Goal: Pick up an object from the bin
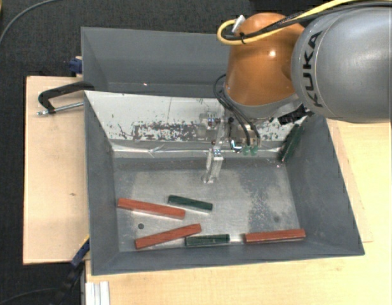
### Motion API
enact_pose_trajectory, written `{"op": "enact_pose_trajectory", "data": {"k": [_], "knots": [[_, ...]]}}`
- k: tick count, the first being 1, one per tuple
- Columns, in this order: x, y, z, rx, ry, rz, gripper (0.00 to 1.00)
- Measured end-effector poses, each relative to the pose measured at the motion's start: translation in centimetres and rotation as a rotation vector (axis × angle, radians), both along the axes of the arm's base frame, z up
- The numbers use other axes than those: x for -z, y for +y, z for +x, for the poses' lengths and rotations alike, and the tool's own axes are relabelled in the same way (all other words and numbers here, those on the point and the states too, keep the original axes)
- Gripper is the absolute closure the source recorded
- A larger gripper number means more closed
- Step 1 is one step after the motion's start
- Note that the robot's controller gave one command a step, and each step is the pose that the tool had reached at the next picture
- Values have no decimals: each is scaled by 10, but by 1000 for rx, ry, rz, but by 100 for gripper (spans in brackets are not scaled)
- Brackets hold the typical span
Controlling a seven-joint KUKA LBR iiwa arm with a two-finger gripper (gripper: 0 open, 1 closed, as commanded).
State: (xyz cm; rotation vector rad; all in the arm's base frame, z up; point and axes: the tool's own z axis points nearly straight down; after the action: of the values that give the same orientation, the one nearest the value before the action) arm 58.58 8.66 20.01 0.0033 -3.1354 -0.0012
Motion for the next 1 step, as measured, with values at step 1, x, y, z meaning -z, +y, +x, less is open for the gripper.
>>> {"op": "enact_pose_trajectory", "data": {"k": [1], "knots": [[134, 69, -51, -27, 2, 1, 0]]}}
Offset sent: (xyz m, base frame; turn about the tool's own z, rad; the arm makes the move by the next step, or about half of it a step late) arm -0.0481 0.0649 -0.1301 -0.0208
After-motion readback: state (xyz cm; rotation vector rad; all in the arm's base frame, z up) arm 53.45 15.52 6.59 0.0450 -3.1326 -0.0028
